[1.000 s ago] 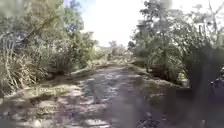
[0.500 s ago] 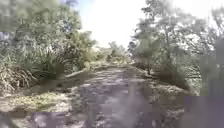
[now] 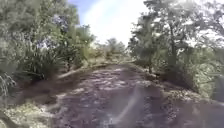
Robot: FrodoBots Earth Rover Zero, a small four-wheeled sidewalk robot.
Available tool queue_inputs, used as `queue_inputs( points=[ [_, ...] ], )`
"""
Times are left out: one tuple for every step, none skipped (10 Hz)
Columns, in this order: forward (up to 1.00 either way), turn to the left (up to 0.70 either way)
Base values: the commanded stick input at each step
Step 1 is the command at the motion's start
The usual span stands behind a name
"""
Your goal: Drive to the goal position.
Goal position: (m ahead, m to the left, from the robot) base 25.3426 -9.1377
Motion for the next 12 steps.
queue_inputs(
  points=[
    [0.85, 0.0],
    [0.85, 0.0],
    [0.85, 0.16],
    [0.85, 0.34],
    [0.85, 0.25],
    [0.85, 0.0],
    [0.85, 0.0],
    [0.85, 0.0],
    [0.85, 0.0],
    [0.85, 0.0],
    [0.85, 0.0],
    [0.85, 0.0]
  ],
)
